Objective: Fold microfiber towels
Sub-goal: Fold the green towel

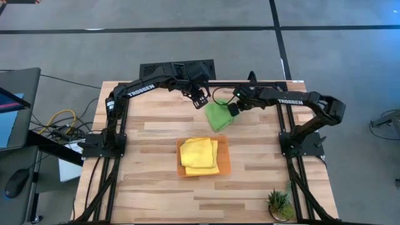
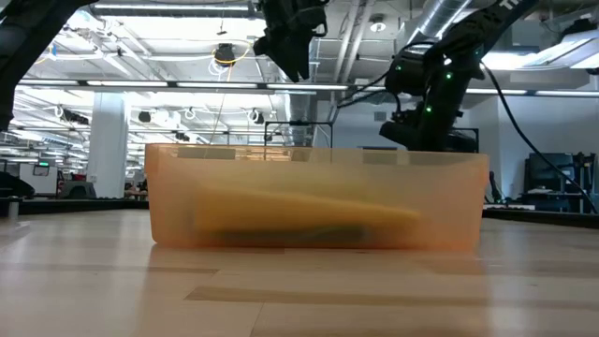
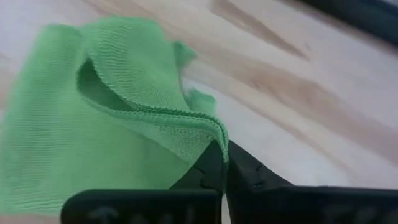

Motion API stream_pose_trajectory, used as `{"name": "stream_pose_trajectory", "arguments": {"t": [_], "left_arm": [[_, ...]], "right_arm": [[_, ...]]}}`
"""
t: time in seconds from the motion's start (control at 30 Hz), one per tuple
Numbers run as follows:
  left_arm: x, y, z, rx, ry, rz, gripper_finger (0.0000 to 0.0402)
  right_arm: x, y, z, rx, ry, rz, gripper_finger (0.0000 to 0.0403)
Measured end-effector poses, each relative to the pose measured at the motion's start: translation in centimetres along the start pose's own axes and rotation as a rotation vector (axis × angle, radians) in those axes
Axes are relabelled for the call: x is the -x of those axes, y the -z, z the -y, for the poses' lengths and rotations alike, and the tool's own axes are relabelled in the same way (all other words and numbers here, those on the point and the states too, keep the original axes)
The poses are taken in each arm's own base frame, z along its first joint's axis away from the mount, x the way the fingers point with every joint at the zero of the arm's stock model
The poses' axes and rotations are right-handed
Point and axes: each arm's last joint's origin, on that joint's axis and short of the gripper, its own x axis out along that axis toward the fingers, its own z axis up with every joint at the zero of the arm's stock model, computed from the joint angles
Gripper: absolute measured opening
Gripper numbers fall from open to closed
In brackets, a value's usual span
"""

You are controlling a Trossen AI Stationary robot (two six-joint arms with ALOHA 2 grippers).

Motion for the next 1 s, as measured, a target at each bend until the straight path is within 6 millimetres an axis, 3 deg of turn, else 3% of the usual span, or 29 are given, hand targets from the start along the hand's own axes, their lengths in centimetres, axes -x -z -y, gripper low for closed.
{"name": "stream_pose_trajectory", "arguments": {"t": [0.47, 0.7, 1.0], "left_arm": [[0.0, 0.0, 0.0, -0.001, -0.001, -0.004, 0.0161], [0.0, 0.0, 0.0, -0.013, -0.001, -0.004, 0.0161], [0.0, 0.0, 0.0, -0.025, -0.001, -0.005, 0.0161]], "right_arm": [[0.3, 2.2, 0.7, -0.119, 0.061, -0.238, 0.0024], [1.5, 0.9, -0.2, -0.126, -0.054, -0.072, 0.0019], [1.6, 2.0, 2.3, -0.283, 0.050, -0.275, 0.0021]]}}
